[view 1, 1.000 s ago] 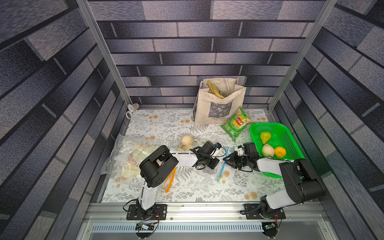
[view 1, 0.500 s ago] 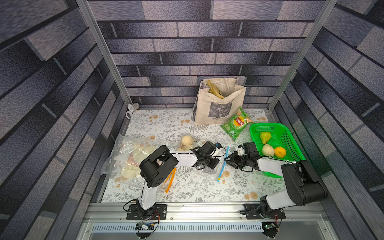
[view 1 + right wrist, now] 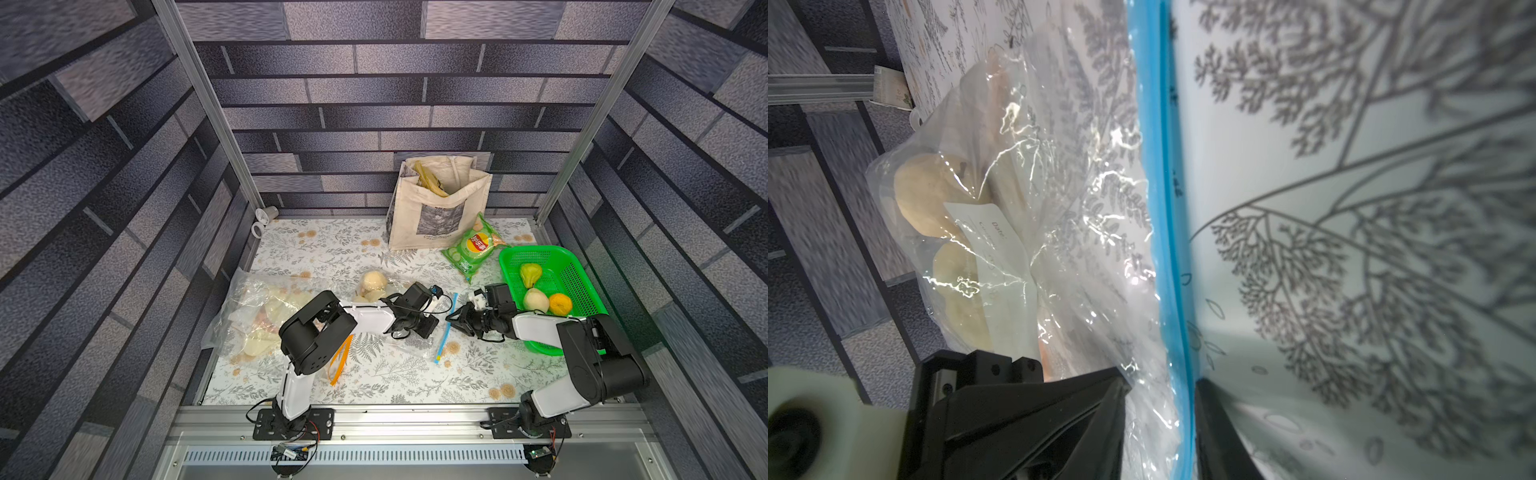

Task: Open the zip-top bag and take out the pear
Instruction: Pick up the zipper food storage bag at the center of the board.

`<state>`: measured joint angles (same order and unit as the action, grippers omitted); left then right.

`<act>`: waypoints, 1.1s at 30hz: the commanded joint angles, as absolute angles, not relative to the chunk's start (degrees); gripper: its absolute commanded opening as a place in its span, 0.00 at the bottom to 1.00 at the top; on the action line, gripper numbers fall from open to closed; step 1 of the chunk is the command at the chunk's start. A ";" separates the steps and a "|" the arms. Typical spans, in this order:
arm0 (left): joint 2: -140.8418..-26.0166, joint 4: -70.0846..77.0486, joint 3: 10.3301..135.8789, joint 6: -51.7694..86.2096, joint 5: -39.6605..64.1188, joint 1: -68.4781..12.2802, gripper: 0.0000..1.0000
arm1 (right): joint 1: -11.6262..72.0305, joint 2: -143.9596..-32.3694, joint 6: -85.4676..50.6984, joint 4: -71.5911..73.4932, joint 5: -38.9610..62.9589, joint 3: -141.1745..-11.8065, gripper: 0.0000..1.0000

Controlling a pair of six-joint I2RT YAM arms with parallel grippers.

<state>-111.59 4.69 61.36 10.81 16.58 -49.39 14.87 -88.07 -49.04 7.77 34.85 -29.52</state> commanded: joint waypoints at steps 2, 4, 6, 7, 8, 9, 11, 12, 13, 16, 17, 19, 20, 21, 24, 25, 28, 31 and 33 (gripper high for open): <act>-115.93 -6.33 59.50 11.49 14.28 -48.82 0.00 | 15.47 -89.29 -48.95 9.00 35.36 -29.96 0.31; -116.02 -6.49 59.59 11.43 14.33 -48.78 0.00 | 15.47 -89.08 -48.91 9.76 35.76 -29.64 0.31; -115.96 -6.58 59.72 11.43 14.33 -48.78 0.00 | 15.53 -88.17 -48.81 10.83 36.19 -29.40 0.31; -116.10 -6.64 59.83 11.45 14.33 -48.78 0.00 | 15.56 -87.54 -48.60 11.31 36.35 -29.35 0.31; -116.15 -6.72 59.92 11.38 14.33 -48.81 0.00 | 15.65 -87.03 -48.40 11.57 36.58 -29.39 0.31; -116.19 -6.81 60.01 11.34 14.36 -48.89 0.00 | 15.66 -86.55 -48.26 12.05 37.07 -29.41 0.31; -116.24 -6.86 60.12 11.34 14.41 -48.87 0.00 | 15.88 -86.04 -48.32 13.13 38.39 -29.57 0.31; -116.27 -6.86 60.20 11.34 14.41 -48.85 0.00 | 16.07 -85.89 -48.42 14.05 39.13 -29.61 0.31; -116.28 -6.87 60.29 11.34 14.41 -48.87 0.00 | 16.40 -85.87 -48.60 14.72 39.86 -29.76 0.31; -116.28 -6.81 60.29 11.47 14.50 -48.86 0.00 | 17.80 -87.34 -49.09 17.49 40.51 -30.02 0.31; -116.28 -6.85 60.36 11.43 14.50 -48.86 0.00 | 18.14 -88.19 -49.81 18.87 41.18 -30.05 0.31; -116.11 -6.77 60.23 11.52 14.50 -48.87 0.00 | 18.87 -89.56 -51.59 21.97 41.66 -29.83 0.31; -115.96 -6.77 60.12 11.51 14.50 -48.82 0.00 | 19.25 -89.90 -52.11 22.72 41.23 -29.86 0.31; -115.85 -6.69 59.96 11.59 14.43 -48.82 0.00 | 19.57 -89.99 -52.21 22.85 40.84 -29.93 0.31; -115.58 -6.59 59.51 11.65 14.41 -48.78 0.00 | 20.09 -89.84 -51.87 21.84 39.84 -30.64 0.31; -115.45 -6.56 59.37 11.69 14.41 -48.83 0.00 | 20.12 -89.74 -51.69 21.31 39.53 -30.87 0.31; -114.82 -6.42 59.02 11.93 14.41 -48.69 0.01 | 20.29 -89.91 -51.45 20.82 38.63 -31.32 0.31; -113.16 -6.91 58.72 11.98 14.75 -48.44 0.03 | 20.55 -90.64 -52.22 21.91 38.27 -32.01 0.31; -110.98 -7.29 58.22 11.91 14.93 -48.22 0.04 | 20.78 -91.05 -53.04 22.63 38.25 -32.66 0.31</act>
<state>-111.24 3.38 61.63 11.03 16.64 -48.99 20.05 -90.15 -52.10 20.12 38.98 -30.70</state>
